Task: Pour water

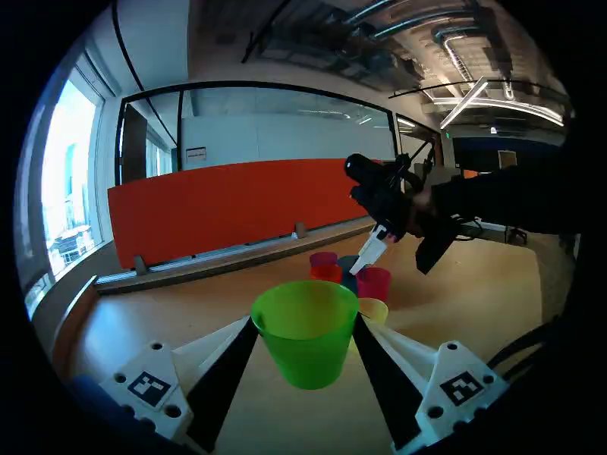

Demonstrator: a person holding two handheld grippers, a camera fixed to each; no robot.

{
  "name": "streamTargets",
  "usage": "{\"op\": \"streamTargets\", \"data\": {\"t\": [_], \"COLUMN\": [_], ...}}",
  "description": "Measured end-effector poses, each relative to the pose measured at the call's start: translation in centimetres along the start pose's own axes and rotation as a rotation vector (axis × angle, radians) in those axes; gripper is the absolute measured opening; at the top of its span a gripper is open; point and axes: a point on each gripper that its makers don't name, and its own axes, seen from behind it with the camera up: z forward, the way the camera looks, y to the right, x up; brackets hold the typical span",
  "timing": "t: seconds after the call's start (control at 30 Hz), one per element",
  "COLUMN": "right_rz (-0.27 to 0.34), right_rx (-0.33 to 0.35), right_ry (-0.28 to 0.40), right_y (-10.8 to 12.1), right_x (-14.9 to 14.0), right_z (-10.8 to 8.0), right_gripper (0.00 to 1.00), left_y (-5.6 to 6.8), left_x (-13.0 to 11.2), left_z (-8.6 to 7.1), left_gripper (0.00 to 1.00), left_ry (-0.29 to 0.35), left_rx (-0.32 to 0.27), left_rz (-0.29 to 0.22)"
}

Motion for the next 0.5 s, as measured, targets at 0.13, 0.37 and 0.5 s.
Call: {"op": "streamTargets", "data": {"t": [0.13,0.37,0.5], "right_rz": [-0.003,-0.015,-0.013], "right_rx": [0.008,0.020,0.023], "right_ry": [0.026,0.094,0.134], "right_y": [-0.15,-0.34,-0.36], "right_x": [0.00,0.10,0.22], "right_z": [0.10,0.40,0.54], "right_gripper": [0.94,0.93,0.93], "left_y": [0.02,0.05,-0.01], "left_x": [0.01,-0.06,-0.03], "left_z": [0.02,-0.03,-0.03], "left_gripper": [0.87,0.87,0.87], "left_ry": [-0.001,-0.002,-0.002], "left_rx": [0.001,0.003,0.004], "left_rz": [0.003,0.006,0.007]}}
